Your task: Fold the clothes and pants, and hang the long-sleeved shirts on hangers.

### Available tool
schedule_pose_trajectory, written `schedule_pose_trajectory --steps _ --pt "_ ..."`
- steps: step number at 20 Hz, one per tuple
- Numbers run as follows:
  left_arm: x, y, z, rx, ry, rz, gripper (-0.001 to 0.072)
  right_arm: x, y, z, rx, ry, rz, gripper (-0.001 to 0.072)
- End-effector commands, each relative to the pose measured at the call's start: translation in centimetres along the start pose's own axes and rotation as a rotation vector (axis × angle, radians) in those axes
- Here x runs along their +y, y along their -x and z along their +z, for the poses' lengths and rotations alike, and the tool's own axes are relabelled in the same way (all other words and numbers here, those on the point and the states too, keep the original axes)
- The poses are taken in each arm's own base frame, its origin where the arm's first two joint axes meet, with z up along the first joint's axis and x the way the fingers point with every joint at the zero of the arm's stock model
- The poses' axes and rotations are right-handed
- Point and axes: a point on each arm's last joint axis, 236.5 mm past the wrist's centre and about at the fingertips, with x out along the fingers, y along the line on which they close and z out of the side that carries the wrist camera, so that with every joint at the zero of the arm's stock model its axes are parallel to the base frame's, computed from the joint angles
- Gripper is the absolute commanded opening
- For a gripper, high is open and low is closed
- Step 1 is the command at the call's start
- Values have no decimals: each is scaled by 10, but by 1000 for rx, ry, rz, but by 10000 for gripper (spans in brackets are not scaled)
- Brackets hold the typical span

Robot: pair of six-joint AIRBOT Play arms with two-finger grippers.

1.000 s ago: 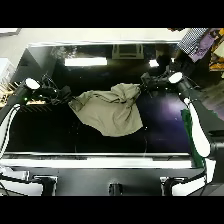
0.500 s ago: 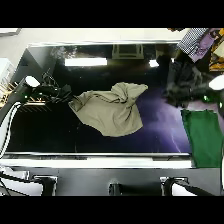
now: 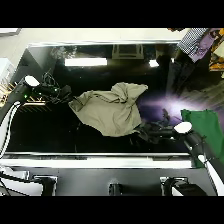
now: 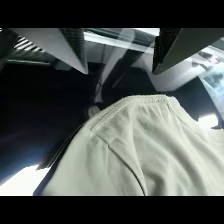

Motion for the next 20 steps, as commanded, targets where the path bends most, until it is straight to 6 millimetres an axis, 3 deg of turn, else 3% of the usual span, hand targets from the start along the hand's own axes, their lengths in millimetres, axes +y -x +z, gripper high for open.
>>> schedule_pose_trajectory --steps 1,6,13,16,19,20 --pt "0 0 -1 4 0 0 19 -5 -26 -3 -58 -91 -9 483" --pt "0 0 -1 4 0 0 19 -16 -47 7 -74 -154 -22 482" --pt "0 0 0 3 0 0 19 -13 -45 38 -200 -190 8 465" --pt "0 0 0 3 0 0 19 -20 -54 32 -171 -214 -9 343" --pt "0 0 0 3 0 0 19 -20 -54 37 -185 -188 -8 52" --pt "0 0 0 3 0 0 19 -16 -53 40 -194 -179 0 32"
